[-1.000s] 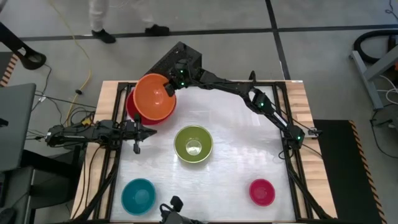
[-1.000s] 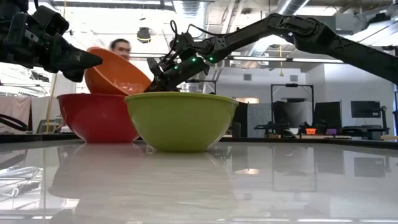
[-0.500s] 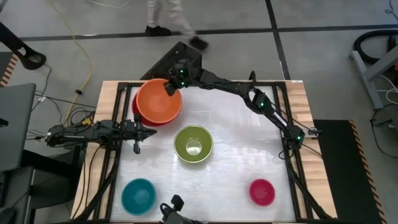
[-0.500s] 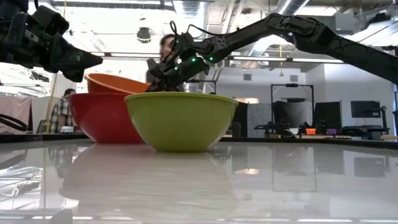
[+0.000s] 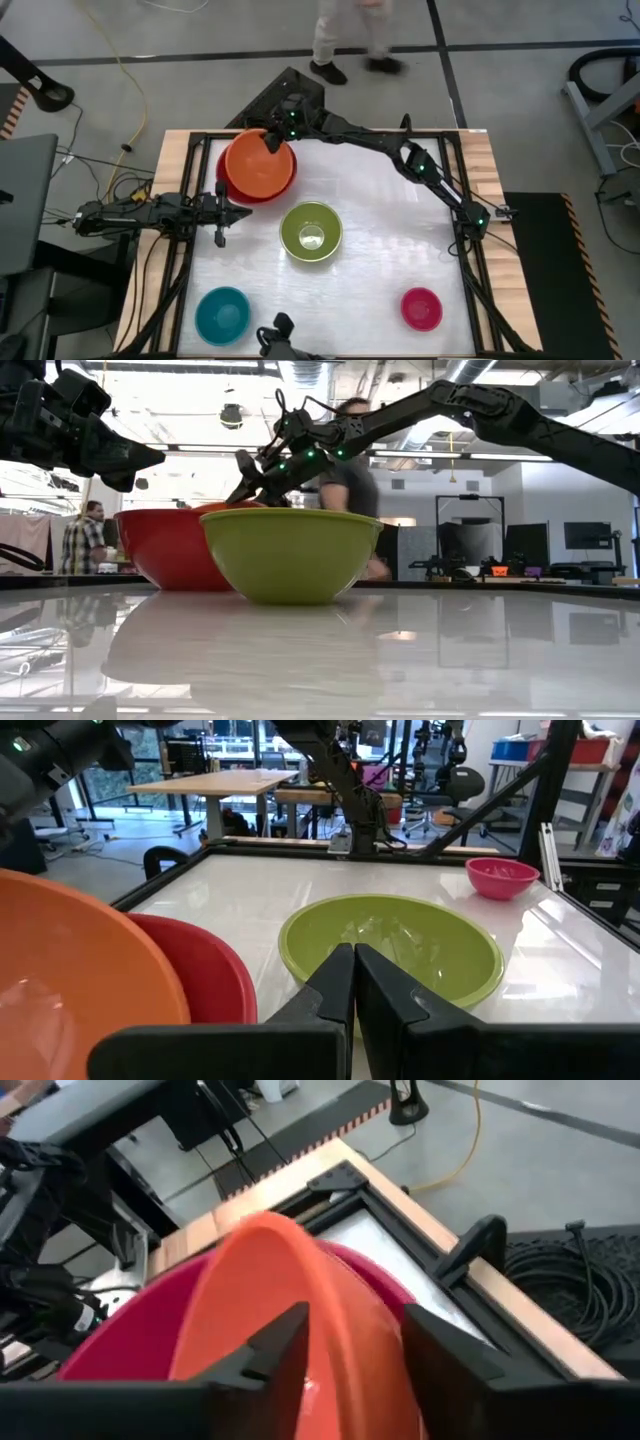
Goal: Nest bowls inside each other
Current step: Stack the orange bowl on top of the red bowl
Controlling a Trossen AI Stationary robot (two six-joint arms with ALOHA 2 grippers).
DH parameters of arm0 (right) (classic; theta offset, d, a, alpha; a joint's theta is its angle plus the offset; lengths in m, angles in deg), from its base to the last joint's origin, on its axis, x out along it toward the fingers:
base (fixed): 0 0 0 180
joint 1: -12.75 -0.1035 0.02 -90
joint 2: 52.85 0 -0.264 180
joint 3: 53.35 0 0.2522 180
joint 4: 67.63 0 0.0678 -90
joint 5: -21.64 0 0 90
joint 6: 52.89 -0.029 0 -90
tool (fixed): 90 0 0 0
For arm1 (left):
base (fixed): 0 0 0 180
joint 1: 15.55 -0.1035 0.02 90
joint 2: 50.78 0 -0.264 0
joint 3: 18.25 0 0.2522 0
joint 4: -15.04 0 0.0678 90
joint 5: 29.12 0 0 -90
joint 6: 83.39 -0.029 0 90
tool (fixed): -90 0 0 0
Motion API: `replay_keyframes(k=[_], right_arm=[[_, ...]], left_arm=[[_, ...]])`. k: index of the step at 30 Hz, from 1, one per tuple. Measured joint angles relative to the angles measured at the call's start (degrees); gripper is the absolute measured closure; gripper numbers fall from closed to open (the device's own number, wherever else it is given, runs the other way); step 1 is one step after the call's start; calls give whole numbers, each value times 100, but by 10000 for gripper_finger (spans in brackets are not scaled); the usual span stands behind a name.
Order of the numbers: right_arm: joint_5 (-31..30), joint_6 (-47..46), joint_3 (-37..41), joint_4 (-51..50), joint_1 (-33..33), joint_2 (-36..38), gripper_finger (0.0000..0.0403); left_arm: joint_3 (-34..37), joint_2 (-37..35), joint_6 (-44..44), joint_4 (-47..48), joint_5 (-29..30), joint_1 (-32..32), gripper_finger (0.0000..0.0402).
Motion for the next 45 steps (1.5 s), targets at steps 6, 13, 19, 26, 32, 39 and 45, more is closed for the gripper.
replay_keyframes(k=[6,13,19,26,32,39,45], right_arm=[[0,51,0,237,19,99,160],[-310,581,-2,-171,90,338,162],[-613,976,-2,-863,90,631,169],[-1084,1861,0,-1527,-243,650,196],[-2172,2533,4,-1110,-605,563,304],[-2422,2411,0,-480,-595,565,391],[-2421,2175,539,88,-420,563,399]], left_arm=[[-1,0,0,0,0,-2,401],[-1,0,0,0,0,-2,401],[-1,0,0,0,0,-2,401],[-1,0,0,0,0,0,401],[-1,0,0,2,0,0,401],[-1,0,0,2,0,-2,401],[-1,0,0,2,0,-2,401]])
